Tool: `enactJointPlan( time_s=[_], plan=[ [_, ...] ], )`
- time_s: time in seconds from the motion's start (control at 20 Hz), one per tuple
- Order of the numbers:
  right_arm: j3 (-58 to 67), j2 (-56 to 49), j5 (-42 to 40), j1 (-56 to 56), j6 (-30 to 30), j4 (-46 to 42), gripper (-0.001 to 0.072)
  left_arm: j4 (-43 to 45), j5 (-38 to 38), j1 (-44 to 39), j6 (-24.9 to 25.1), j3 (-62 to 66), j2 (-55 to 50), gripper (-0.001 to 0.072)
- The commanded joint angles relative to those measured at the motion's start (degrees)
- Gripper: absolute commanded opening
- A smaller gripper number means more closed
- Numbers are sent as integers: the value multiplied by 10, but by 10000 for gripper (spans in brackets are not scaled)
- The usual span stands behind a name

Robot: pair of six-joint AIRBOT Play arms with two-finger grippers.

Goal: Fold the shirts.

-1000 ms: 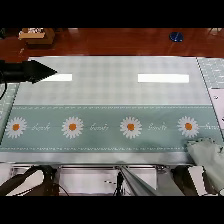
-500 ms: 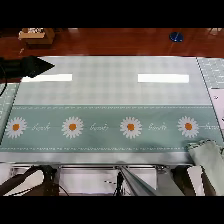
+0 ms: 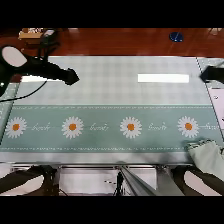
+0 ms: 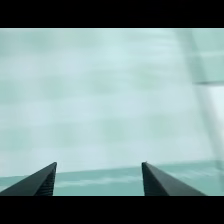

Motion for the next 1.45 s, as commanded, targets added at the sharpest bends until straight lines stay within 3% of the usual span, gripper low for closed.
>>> enactJointPlan(
  time_s=[0.0,0.15,1.4],
  plan=[
    [18,-60,37,123,9,101,611,172,-21,-61,-109,15,-5,720],
    [18,-65,31,161,8,68,607,222,-45,-56,-183,15,-5,720],
    [18,-66,16,164,8,70,602,222,-46,-55,-182,15,-5,720]
  ],
)
